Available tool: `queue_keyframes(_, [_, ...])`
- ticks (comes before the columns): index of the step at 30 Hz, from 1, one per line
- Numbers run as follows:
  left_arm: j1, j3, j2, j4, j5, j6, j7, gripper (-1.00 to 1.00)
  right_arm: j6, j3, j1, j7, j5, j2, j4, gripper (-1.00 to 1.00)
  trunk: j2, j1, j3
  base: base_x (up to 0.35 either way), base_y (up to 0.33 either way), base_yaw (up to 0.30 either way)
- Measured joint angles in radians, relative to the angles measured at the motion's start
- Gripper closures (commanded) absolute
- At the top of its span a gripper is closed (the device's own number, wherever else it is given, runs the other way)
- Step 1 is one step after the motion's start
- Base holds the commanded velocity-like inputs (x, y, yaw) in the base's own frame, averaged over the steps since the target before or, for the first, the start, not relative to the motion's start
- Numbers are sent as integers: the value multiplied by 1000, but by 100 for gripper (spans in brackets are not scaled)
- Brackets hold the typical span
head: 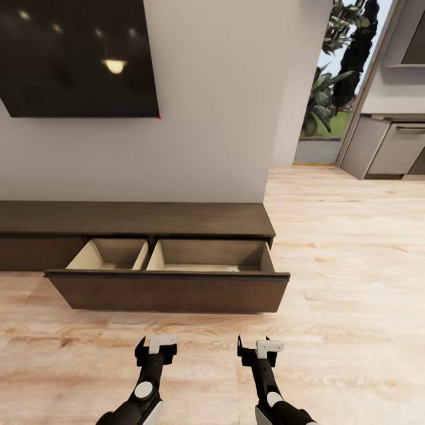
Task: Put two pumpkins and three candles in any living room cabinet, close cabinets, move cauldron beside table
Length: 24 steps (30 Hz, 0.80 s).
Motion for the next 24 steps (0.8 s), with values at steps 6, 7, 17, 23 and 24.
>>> queue_keyframes(6, [0, 3, 3, 0, 5, -1, 0, -100, 1, -1, 0, 0, -3, 0, 1, -100, -42, 23, -19, 0, 0, 0])
queue_keyframes(7, [0, 3, 4, 0, 6, -1, 0, -100, 1, -1, 0, 0, -4, 0, 1, -100, -49, 27, -22, 0, 0, 0])
queue_keyframes(17, [0, 5, 4, 0, 6, -1, 0, -100, 2, -4, 0, 0, -4, 0, 2, -100, -119, 65, -53, 0, 0, 0])
queue_keyframes(23, [0, 5, 4, 0, 6, -4, 4, -100, 2, -4, 0, 0, -4, 0, 2, -100, -140, 77, -63, 0, 0, 0])
queue_keyframes(24, [0, 5, 3, 0, 6, -5, 8, -100, 3, -4, 0, 0, -4, 0, 2, -100, -140, 77, -63, 0, 0, 0])
